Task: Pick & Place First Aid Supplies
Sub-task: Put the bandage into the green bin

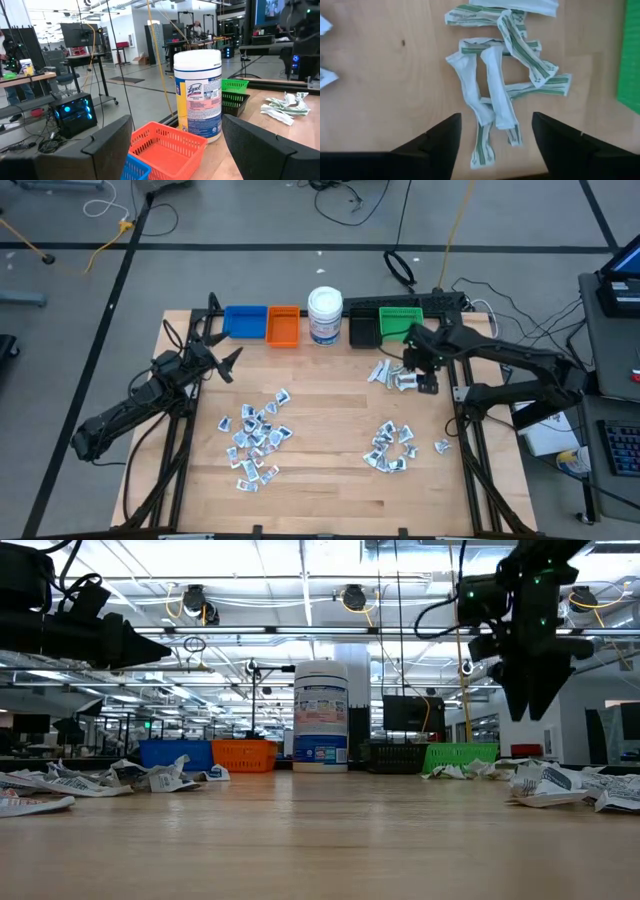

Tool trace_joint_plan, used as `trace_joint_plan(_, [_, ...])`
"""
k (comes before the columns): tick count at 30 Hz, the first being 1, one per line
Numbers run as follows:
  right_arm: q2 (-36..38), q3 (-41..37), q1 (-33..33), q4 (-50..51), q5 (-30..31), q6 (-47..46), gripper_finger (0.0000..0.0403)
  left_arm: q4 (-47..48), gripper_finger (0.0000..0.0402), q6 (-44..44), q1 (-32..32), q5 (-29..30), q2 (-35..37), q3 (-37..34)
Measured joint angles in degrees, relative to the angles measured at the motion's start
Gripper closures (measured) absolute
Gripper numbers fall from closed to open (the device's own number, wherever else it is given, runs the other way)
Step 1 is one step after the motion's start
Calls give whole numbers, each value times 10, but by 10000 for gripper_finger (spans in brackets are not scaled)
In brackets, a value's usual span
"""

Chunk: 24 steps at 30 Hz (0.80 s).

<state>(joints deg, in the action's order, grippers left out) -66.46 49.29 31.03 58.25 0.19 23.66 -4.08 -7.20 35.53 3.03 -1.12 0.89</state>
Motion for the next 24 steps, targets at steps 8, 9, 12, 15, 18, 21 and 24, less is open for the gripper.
trace_joint_plan(8, [0, -61, 0, -107, 0, 2, 216, 0, 91, 0, 0, 0, 0, 0])
trace_joint_plan(9, [0, -67, 0, -117, 0, 2, 220, 0, 92, 0, 0, 0, 0, 0])
trace_joint_plan(12, [0, -84, 0, -140, -1, 2, 228, 0, 92, 0, 0, 0, 0, 0])
trace_joint_plan(15, [0, -96, 0, -152, 1, 7, 231, 0, 91, 0, 0, 0, 0, 0])
trace_joint_plan(18, [0, -107, 0, -177, 0, 8, 232, 0, 91, 0, 0, 0, 0, 0])
trace_joint_plan(21, [-4, -120, 0, -203, 0, 10, 232, 0, 91, 0, 0, 0, 0, 0])
trace_joint_plan(24, [-22, -124, 0, -206, 1, 10, 232, 0, 91, 0, 0, 0, 0, 0])
